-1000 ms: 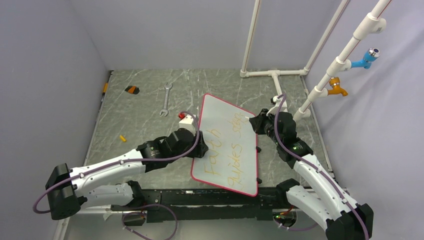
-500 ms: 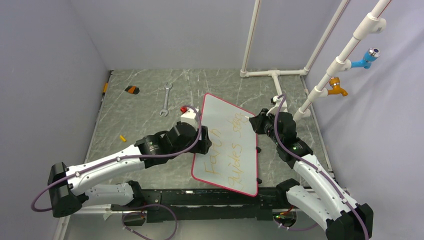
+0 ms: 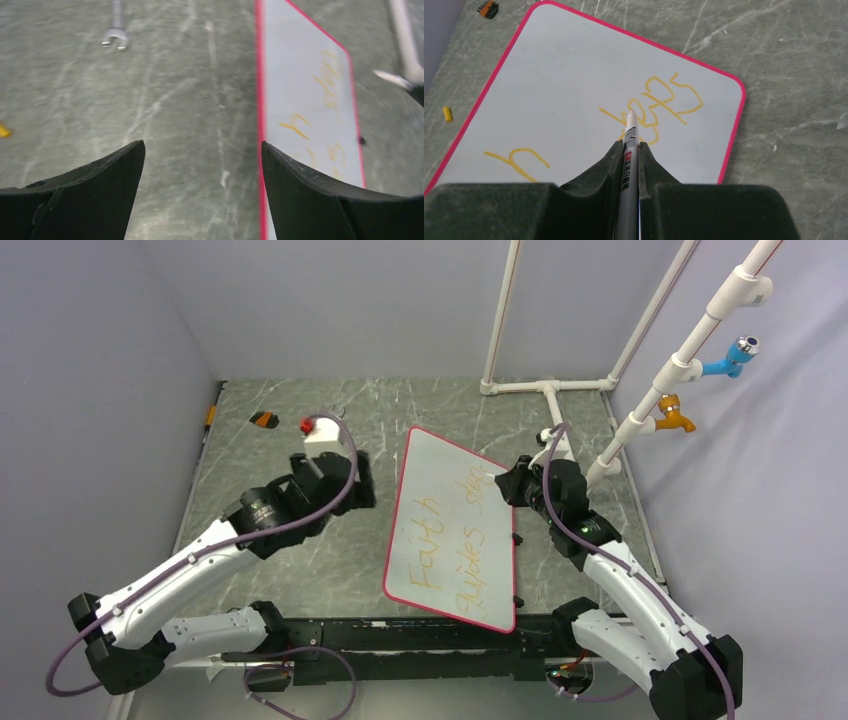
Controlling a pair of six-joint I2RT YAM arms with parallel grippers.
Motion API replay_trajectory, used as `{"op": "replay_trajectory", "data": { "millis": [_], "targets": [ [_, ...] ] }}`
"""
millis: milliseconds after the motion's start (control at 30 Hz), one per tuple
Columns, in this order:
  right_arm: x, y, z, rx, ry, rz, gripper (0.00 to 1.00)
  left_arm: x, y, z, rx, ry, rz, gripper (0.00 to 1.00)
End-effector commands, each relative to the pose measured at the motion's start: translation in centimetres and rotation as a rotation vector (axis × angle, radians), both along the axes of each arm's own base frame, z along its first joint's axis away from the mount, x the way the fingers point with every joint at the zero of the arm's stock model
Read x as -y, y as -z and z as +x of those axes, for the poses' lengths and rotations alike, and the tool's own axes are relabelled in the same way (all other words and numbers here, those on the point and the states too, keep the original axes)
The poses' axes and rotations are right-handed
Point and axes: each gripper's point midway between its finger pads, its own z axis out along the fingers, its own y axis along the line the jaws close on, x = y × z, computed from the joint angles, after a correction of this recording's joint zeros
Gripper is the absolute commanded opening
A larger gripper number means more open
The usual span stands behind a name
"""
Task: Write a sentence on the whiteboard
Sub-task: Pick up the pen cap from the center of the board.
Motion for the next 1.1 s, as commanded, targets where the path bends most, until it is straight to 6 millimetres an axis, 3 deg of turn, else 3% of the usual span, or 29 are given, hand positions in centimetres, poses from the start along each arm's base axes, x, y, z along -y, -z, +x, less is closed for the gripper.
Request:
{"op": "replay_trajectory", "data": {
  "millis": [0, 233, 500, 733, 1067],
  "targets": [
    [-0.9, -3.3, 1.0, 0.061, -0.027, 0.030, 0.00, -6.9, 2.0, 1.9, -0.049, -0.195, 0.092, 0.89],
    [-1.2, -4.0, 1.0, 0.046, -0.036, 0.043, 0.00, -17.2, 6.8, 4.2, -0.149, -0.497, 0.082, 0.89],
    [-1.5, -4.7, 0.7, 0.044, -0.057, 0.044, 0.00, -23.9, 12.1, 4.7, -0.255, -0.709, 0.022, 0.87],
    [-1.9, -4.4, 0.6, 0.021, -0.077, 0.050, 0.00, -27.6, 14.3, 4.8, -0.311, -0.854, 0.011, 0.85],
    [-2.1, -4.8, 0.6, 0.009, -0.081, 0.062, 0.00, -29.8, 17.2, 5.8, -0.355, -0.916, -0.068, 0.81]
  ]
}}
